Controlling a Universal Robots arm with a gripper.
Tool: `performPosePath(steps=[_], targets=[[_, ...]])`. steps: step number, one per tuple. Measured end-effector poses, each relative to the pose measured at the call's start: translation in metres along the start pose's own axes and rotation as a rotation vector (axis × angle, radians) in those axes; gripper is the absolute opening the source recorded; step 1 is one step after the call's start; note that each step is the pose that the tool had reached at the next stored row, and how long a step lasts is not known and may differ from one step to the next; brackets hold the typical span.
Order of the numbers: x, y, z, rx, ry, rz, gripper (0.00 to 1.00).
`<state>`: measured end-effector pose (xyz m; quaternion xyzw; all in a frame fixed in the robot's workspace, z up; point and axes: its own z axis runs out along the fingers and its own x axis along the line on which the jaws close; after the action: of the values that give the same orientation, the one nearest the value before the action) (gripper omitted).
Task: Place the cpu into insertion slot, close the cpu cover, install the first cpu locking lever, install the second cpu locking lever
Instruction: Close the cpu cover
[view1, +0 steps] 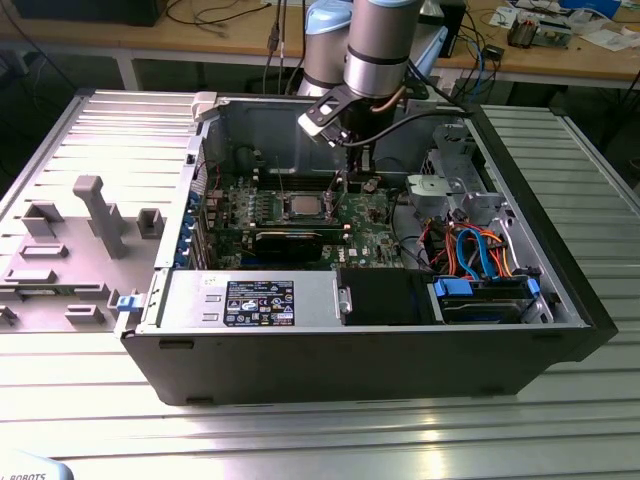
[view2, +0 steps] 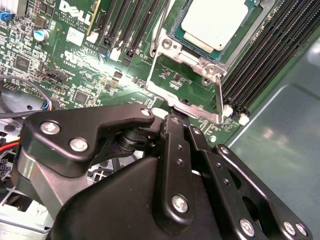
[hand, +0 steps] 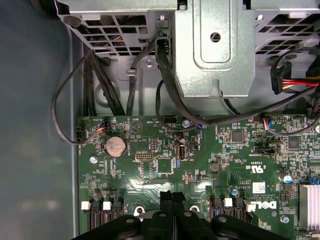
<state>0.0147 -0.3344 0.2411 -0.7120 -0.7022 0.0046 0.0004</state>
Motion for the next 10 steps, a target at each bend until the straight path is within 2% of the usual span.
performPosePath(steps=[10], targets=[[0.0000,-0.0022,0.0005,0.0008,0.0000,0.000,0.11]])
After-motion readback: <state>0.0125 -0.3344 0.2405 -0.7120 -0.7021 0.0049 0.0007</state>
